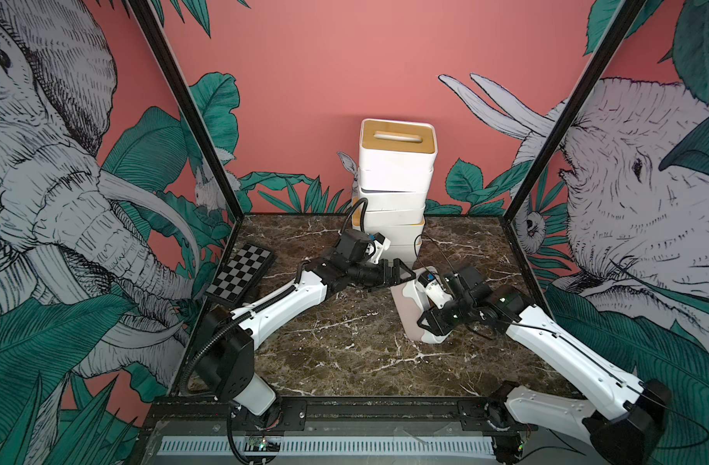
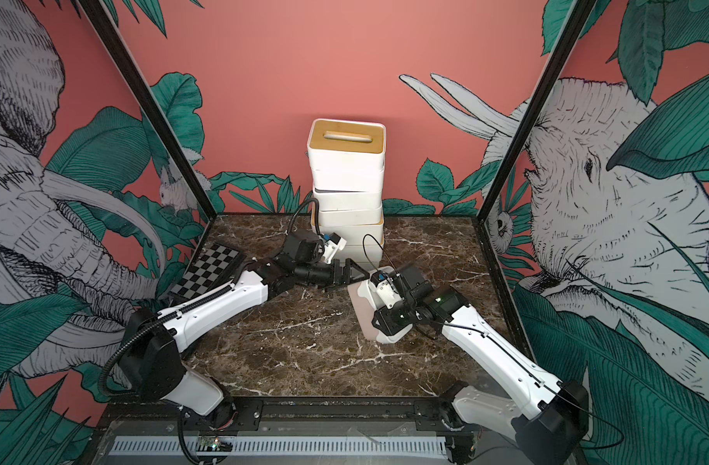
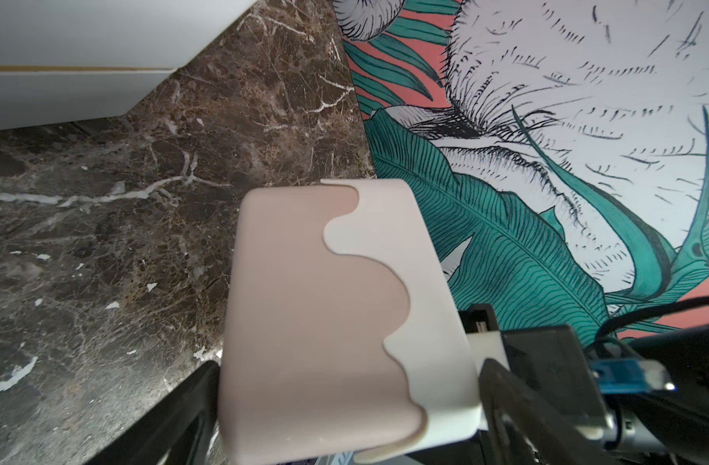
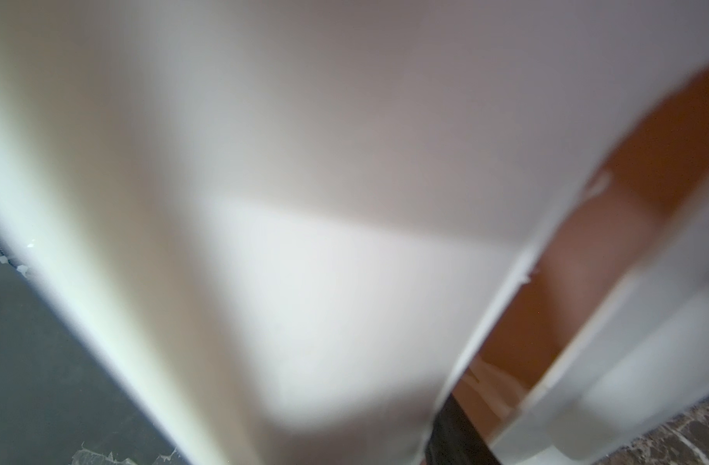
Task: Stack the tissue boxes
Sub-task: Pick up the tissue box from the corner of the board.
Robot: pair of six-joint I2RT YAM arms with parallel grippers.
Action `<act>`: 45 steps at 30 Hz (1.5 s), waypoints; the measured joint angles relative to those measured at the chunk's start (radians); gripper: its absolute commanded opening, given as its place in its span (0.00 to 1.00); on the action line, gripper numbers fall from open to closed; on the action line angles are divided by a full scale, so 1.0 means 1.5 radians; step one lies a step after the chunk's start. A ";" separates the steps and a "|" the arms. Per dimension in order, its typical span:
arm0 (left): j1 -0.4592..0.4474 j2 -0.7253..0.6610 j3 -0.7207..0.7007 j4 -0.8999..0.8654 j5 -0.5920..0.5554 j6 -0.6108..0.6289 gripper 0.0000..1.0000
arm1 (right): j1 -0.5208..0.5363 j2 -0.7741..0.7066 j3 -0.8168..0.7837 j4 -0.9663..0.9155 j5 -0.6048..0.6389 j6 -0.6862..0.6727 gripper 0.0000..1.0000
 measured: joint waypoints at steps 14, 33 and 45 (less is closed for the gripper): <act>0.000 0.039 0.037 -0.075 0.037 0.019 1.00 | 0.009 0.002 0.000 -0.017 0.029 -0.036 0.03; -0.013 0.085 0.052 -0.105 0.086 -0.024 0.88 | 0.025 -0.004 0.000 -0.001 0.052 -0.068 0.02; -0.023 0.027 0.016 -0.060 0.045 -0.078 0.74 | 0.026 -0.050 0.000 0.013 0.054 -0.083 0.30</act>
